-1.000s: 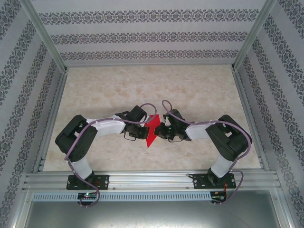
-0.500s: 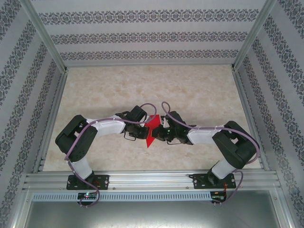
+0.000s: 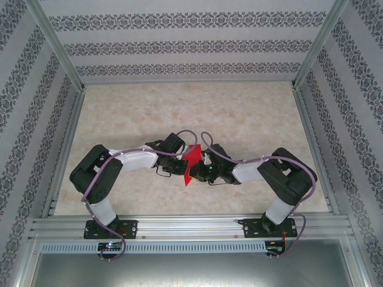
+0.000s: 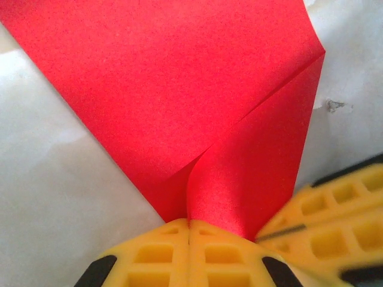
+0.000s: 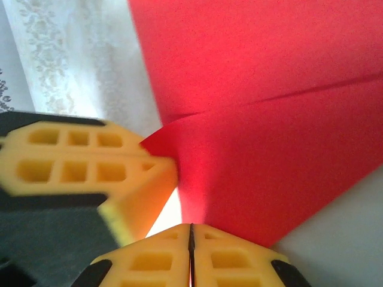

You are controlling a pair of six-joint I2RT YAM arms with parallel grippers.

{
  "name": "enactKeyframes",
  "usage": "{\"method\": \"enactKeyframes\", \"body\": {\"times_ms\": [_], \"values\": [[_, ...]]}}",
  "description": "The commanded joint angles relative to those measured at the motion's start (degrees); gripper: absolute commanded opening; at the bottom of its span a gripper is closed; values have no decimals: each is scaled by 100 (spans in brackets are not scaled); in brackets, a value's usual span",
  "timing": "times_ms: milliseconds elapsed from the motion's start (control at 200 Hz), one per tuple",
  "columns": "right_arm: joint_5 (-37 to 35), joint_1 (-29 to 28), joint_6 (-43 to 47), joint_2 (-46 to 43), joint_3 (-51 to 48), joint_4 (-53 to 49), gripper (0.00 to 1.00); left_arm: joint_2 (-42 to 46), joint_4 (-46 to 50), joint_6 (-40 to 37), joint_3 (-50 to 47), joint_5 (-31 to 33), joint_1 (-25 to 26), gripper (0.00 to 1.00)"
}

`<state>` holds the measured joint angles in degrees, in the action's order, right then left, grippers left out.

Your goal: Fold a paper plane with a square sheet of paper (pick it up from the middle)

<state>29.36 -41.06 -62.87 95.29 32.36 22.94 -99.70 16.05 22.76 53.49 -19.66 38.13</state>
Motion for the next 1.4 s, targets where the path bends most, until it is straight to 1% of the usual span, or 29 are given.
{"method": "enactKeyframes", "body": {"times_ms": [0, 155, 270, 435, 520, 689, 904, 1209, 1399], "values": [[-108, -169, 94, -341, 112, -460, 9, -32, 355, -72, -6, 177, -24, 0], [-473, -470, 162, -284, 235, -834, 8, -23, 355, -63, 0, 190, -25, 0], [-394, -511, 65, -23, 242, -595, 8, -23, 354, -70, -13, 181, -24, 0], [-317, -501, 80, 275, 294, -663, 7, -23, 355, -77, -8, 174, -25, 0], [-168, -508, 94, 168, 232, -394, 8, -8, 352, -68, -15, 190, -25, 0], [-185, -541, 105, -174, 225, -459, 8, -4, 355, -63, -19, 182, -25, 0], [-90, -658, -10, 23, 203, -281, 8, 12, 363, -56, -22, 180, -25, 0], [-142, -702, 91, 324, 366, -862, 8, 47, 363, -46, -38, 214, -25, 0], [-344, -689, 235, -90, 406, -1046, 8, 38, 363, -46, -40, 210, -18, 0]]}}
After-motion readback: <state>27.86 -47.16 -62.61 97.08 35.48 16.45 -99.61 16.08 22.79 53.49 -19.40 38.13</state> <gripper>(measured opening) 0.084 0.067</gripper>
